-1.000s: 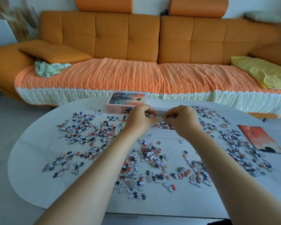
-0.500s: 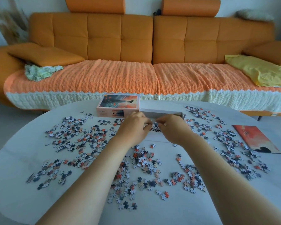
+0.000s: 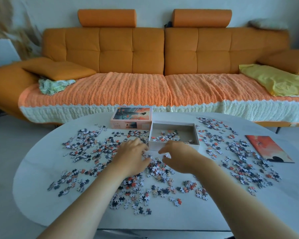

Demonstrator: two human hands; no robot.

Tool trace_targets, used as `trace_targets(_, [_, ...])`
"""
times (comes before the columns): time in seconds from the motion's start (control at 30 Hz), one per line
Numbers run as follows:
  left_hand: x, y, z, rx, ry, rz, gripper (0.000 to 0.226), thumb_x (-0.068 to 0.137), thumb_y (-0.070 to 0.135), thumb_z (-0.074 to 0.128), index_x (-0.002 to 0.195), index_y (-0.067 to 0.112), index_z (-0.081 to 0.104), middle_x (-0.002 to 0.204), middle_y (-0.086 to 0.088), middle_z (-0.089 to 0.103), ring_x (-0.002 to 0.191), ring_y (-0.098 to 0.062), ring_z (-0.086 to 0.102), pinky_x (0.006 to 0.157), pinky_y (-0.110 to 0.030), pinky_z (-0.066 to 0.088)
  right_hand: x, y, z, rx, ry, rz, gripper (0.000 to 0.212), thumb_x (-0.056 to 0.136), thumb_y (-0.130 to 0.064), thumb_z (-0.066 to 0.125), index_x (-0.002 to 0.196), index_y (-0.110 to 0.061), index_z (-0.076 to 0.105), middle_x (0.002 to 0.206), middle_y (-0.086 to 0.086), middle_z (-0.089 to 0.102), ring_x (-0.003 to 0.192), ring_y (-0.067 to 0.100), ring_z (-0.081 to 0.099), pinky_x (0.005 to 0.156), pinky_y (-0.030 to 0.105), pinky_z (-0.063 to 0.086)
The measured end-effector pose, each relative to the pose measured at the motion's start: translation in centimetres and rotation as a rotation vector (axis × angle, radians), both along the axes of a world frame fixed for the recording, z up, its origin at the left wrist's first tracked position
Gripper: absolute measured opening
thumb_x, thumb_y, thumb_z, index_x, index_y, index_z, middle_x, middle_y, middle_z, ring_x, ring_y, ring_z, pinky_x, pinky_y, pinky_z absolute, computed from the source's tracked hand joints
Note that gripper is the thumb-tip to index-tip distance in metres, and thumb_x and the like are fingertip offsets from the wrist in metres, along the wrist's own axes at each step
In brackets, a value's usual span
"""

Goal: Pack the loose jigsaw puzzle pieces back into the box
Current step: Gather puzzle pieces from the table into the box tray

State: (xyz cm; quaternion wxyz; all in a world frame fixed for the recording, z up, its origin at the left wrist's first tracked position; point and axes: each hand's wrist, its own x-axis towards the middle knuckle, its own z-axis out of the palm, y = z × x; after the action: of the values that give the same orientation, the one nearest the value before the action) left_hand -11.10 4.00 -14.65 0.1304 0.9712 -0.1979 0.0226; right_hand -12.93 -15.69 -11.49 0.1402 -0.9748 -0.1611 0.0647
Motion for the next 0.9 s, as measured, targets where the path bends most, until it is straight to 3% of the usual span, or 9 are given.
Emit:
trace_targets(0.13, [-1.5,0.0,0.0,-0.065,0.172,-0.096,0.059,0.086,0.060,0.055,0.139,0.035,0.047,0.132,0.015,0.038,0.126,-0.007,0.029,0.109,-0.037,0.032,-0.9,1.0,-1.4,-0.126,0.085,0.016,0.042,0.095,-0.028,0.051,0.137,-0.022,0.050,0.136,0.004,0.040,0.124,0.024,0.038,0.107,0.046,0.040])
trace_targets(0.27, [-2.5,0.4,0.7,-0.157,0.221,-0.121,0.049,0.084,0.056,0.061,0.129,0.035,0.055,0.124,0.021,0.040,0.122,-0.003,0.036,0.103,-0.033,0.037,-1.4,1.3,-0.5,-0.003,0.155,0.018,0.041,0.096,-0.019,0.048,0.135,-0.029,0.055,0.128,0.000,0.046,0.119,0.023,0.047,0.101,0.035,0.041])
trace_targets(0.33, [-2.7,0.7,1.1,-0.149,0.209,-0.132,0.061,0.081,0.061,0.062,0.135,0.036,0.049,0.132,0.020,0.037,0.127,-0.003,0.033,0.107,-0.036,0.036,-1.7,0.8,0.2,0.023,0.155,-0.004,0.044,0.095,-0.027,0.054,0.138,-0.028,0.050,0.132,-0.001,0.046,0.119,0.021,0.050,0.101,0.033,0.041])
trace_targets(0.47, [-3.2,1.3,1.1,0.022,0.246,-0.147,0.098,0.067,0.077,0.063,0.149,0.035,0.029,0.141,0.018,0.024,0.132,-0.006,0.023,0.111,-0.040,0.030,-2.6,0.1,0.6,-0.099,0.223,-0.054,0.086,0.075,-0.055,0.073,0.147,-0.027,0.036,0.139,0.002,0.037,0.129,0.025,0.040,0.109,0.045,0.038])
trace_targets(0.5, [-3.3,1.2,1.0,0.030,0.270,-0.151,0.098,0.067,0.077,0.063,0.149,0.035,0.029,0.140,0.018,0.024,0.131,-0.006,0.023,0.111,-0.040,0.030,-2.8,0.3,0.4,-0.119,0.241,-0.065,0.088,0.071,-0.058,0.075,0.144,-0.026,0.039,0.135,0.003,0.038,0.124,0.025,0.043,0.107,0.045,0.040])
trace_targets(0.57, [-3.3,0.8,0.7,-0.018,0.280,-0.154,0.087,0.073,0.068,0.065,0.147,0.034,0.035,0.135,0.015,0.030,0.129,-0.007,0.028,0.111,-0.038,0.031,-2.8,1.1,0.0,-0.119,0.223,-0.063,0.073,0.072,-0.056,0.075,0.133,-0.023,0.051,0.123,0.004,0.042,0.107,0.023,0.051,0.096,0.037,0.045])
trace_targets(0.67, [-3.0,0.3,0.6,-0.112,0.244,-0.149,0.067,0.083,0.050,0.067,0.143,0.029,0.045,0.124,0.014,0.040,0.122,-0.005,0.035,0.109,-0.037,0.035,-2.6,2.0,-0.2,-0.021,0.177,-0.062,0.051,0.081,-0.042,0.073,0.127,-0.026,0.058,0.110,-0.001,0.043,0.093,0.018,0.050,0.082,0.027,0.040])
trace_targets(0.8, [-2.6,0.8,0.9,-0.109,0.224,-0.119,0.073,0.084,0.053,0.065,0.147,0.027,0.037,0.135,0.013,0.038,0.131,-0.007,0.033,0.106,-0.031,0.035,-2.2,2.3,-0.1,-0.016,0.191,-0.118,0.070,0.080,-0.044,0.074,0.140,-0.026,0.046,0.128,0.002,0.040,0.107,0.022,0.051,0.092,0.031,0.043])
trace_targets(0.9, [-2.5,1.1,1.2,-0.012,0.278,-0.118,0.084,0.081,0.057,0.064,0.151,0.028,0.028,0.140,0.011,0.031,0.133,-0.009,0.025,0.110,-0.035,0.031,-2.2,2.5,-0.2,-0.092,0.207,-0.122,0.074,0.077,-0.054,0.072,0.139,-0.024,0.044,0.130,0.005,0.037,0.113,0.025,0.050,0.098,0.038,0.046])
